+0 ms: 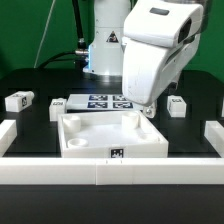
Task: Assemble one leg
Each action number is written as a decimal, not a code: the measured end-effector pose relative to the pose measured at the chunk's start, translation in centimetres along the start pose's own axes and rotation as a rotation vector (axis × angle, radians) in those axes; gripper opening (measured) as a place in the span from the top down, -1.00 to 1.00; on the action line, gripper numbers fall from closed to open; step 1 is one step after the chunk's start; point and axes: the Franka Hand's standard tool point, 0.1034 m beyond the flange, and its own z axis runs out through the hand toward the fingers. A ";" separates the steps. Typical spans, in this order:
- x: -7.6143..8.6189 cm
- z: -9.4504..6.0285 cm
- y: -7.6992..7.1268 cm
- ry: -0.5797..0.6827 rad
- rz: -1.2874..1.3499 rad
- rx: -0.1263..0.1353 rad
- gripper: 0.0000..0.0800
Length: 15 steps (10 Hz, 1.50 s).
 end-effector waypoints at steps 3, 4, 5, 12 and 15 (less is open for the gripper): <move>0.0 0.0 0.0 0.000 -0.002 0.000 -0.62; 0.0 0.0 0.0 0.000 -0.002 0.000 -0.62; 0.0 0.0 0.0 0.000 -0.002 0.000 -0.62; -4.3 2.7 -1.1 0.084 -0.320 -0.141 -0.62; -4.2 3.0 -1.1 0.083 -0.318 -0.136 -0.62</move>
Offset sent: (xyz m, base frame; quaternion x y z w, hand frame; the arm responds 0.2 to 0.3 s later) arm 0.0000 0.0000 0.0000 0.0000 0.0000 0.0000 1.0000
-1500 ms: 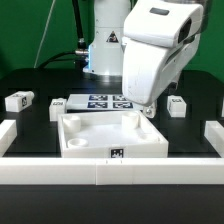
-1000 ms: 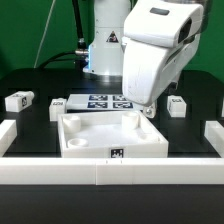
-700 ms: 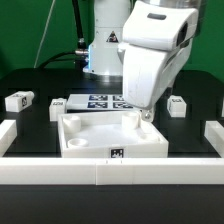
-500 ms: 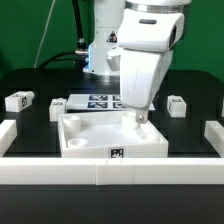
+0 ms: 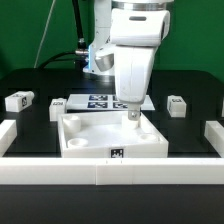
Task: Assemble one leg
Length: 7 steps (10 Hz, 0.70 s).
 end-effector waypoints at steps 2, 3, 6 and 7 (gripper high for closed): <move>-0.4 0.6 -0.2 0.019 -0.154 -0.072 -0.62; -0.8 1.1 -1.4 0.016 -0.193 -0.062 -0.62; -1.7 1.0 -1.7 0.010 -0.241 -0.059 -0.62; -1.7 1.1 -1.7 0.010 -0.241 -0.058 -0.62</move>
Offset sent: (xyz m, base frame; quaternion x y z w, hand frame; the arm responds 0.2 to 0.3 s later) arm -0.0205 -0.0002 -0.0034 -0.0272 0.0097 -0.2063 0.9781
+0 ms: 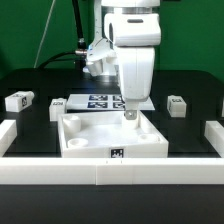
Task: Assemble one leg
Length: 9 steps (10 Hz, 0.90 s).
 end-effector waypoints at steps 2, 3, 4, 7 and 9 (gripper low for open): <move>-0.2 0.2 -0.1 0.001 -0.019 0.004 -0.62; -0.7 0.7 -0.6 0.002 -0.042 0.012 -0.62; -1.0 1.1 -1.7 0.001 -0.067 0.002 -0.62; -1.7 2.2 -4.4 0.005 -0.102 0.036 -0.62; -1.9 3.4 -5.2 0.011 -0.097 0.054 -0.62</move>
Offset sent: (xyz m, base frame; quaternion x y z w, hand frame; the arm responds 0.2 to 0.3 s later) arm -0.0473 -0.0065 -0.0105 -0.0270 0.0143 -0.1103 0.9934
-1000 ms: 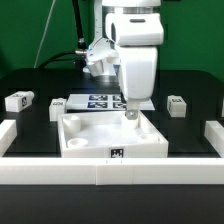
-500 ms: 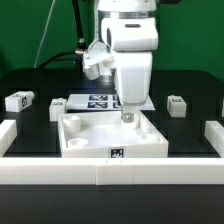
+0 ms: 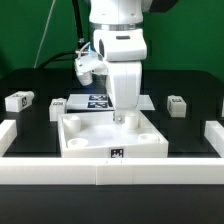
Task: Assemble one leg
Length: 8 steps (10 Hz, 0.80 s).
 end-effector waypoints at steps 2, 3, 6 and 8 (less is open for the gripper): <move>-0.4 1.3 -0.7 0.008 0.012 0.019 -0.62; -0.8 1.4 -0.8 0.010 0.021 0.021 -0.62; -1.0 1.4 -0.8 0.010 0.030 0.021 -0.22; -1.0 1.4 -0.9 0.010 0.031 0.021 0.67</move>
Offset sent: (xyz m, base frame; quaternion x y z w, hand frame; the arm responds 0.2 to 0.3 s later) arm -0.0024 -0.0076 0.0004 -0.0041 0.0229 0.0103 0.9997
